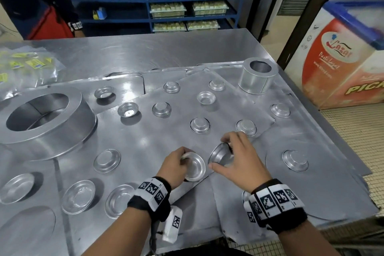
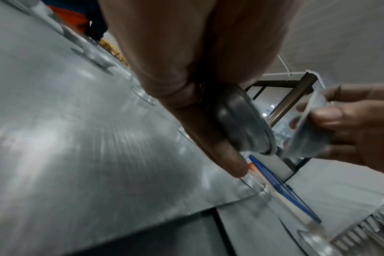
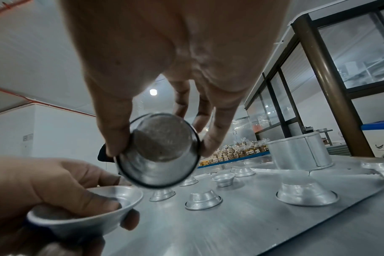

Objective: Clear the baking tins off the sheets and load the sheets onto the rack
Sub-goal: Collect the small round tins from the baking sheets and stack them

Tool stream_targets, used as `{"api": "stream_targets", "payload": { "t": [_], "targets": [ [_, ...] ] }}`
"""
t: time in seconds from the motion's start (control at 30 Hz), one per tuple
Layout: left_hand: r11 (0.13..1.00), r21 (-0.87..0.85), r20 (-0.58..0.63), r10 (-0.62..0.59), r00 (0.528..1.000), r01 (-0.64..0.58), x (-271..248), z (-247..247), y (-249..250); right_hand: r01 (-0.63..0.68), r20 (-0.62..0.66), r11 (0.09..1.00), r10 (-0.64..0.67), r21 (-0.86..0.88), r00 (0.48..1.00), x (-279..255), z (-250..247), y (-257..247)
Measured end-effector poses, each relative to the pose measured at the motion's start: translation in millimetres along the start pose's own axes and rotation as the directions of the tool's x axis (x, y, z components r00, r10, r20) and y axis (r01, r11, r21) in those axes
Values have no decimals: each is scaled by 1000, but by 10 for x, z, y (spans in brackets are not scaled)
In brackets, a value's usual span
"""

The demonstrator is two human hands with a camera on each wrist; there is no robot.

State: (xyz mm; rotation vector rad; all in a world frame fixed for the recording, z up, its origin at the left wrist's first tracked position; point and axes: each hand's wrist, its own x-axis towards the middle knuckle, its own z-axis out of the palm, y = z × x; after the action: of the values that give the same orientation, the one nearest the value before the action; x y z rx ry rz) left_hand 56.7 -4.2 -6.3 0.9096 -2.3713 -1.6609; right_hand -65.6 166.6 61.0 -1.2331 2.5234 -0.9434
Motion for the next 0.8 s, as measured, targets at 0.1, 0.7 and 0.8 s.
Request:
{"api": "stream_targets", "payload": {
  "t": [0.1, 0.7, 0.8],
  "targets": [
    [967, -236, 44, -86, 995, 94, -52, 71, 19, 71, -72, 994, -65, 82, 995, -63, 57, -72],
    [848, -501, 247, -49, 968, 171, -97, 375, 165, -7, -104, 932, 48, 362, 993, -486, 415, 191],
    [887, -442, 244, -26, 969, 134, -96, 433, 184, -23, -89, 936, 57, 351, 994, -563, 427, 255]
  ]
}}
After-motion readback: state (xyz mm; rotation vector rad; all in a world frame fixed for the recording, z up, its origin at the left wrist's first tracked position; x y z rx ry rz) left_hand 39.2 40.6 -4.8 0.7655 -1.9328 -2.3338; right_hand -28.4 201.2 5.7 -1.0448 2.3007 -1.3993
